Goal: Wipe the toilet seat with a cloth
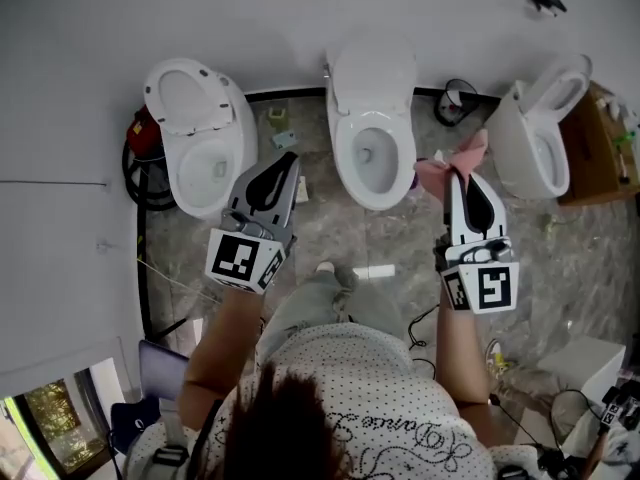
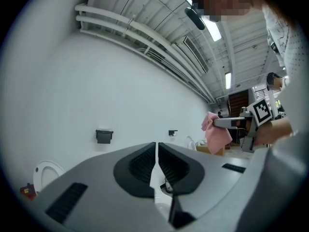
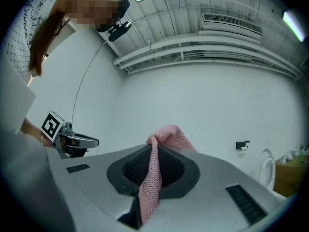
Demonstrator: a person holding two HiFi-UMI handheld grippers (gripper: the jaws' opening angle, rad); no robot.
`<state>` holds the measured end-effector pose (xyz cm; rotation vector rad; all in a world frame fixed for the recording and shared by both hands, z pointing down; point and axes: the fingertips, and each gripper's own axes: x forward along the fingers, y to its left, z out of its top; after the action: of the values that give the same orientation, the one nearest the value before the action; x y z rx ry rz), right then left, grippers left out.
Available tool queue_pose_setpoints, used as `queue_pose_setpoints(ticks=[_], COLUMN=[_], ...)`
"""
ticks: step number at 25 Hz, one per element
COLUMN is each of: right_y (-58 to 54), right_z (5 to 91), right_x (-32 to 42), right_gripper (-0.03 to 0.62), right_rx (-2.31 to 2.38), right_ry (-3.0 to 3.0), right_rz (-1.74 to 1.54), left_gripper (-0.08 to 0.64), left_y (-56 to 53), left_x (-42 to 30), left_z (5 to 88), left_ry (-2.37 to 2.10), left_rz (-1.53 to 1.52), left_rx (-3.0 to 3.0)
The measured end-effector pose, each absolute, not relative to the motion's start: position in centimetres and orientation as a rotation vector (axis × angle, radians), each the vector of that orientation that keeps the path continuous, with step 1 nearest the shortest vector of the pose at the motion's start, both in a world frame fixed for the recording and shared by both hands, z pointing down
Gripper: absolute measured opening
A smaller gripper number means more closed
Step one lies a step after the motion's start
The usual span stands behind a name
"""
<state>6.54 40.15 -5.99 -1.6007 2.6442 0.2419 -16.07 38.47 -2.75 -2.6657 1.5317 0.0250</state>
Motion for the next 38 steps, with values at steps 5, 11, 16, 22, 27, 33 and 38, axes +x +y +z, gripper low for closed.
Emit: queue_pose_setpoints(ticks=[5, 11, 16, 22, 27, 33, 38], right_y=[37.5, 33.0, 28.0, 21.4, 15.7, 10.2, 7.1], right_z=[-5.5, -5.4, -5.8, -6.3, -6.9, -6.2, -5.0], right_x=[6.5, 7.5, 7.6, 8.4, 10.5, 13.5, 13.6], right_gripper=[0.04, 0.04, 0.04, 0.04, 0.04, 0.04, 0.04], right_rx=[-1.663, -1.669, -1.608, -1.493, -1.395, -1.349, -1.369], right_ry=[2.637, 2.623, 2.645, 2.718, 2.765, 2.792, 2.796], right_rz=[0.225, 0.206, 0.207, 0.215, 0.245, 0.212, 0.157], left_gripper=[0.02, 0.02, 0.02, 0.02, 0.02, 0.02, 0.02], left_y=[34.9, 30.5, 26.3, 21.1, 16.7, 13.1, 10.2], left_x=[-16.5, -15.6, -15.0, -14.3, -12.5, -10.4, -10.9], left_z=[-1.7, -1.2, -1.6, -2.2, -2.2, -1.8, -0.6], left_ry=[1.517, 1.523, 1.557, 1.676, 1.774, 1.841, 1.874], left_rz=[0.023, 0.008, 0.001, 0.015, 0.019, -0.028, -0.044], left_rx=[-2.709, -2.719, -2.688, -2.617, -2.555, -2.506, -2.529])
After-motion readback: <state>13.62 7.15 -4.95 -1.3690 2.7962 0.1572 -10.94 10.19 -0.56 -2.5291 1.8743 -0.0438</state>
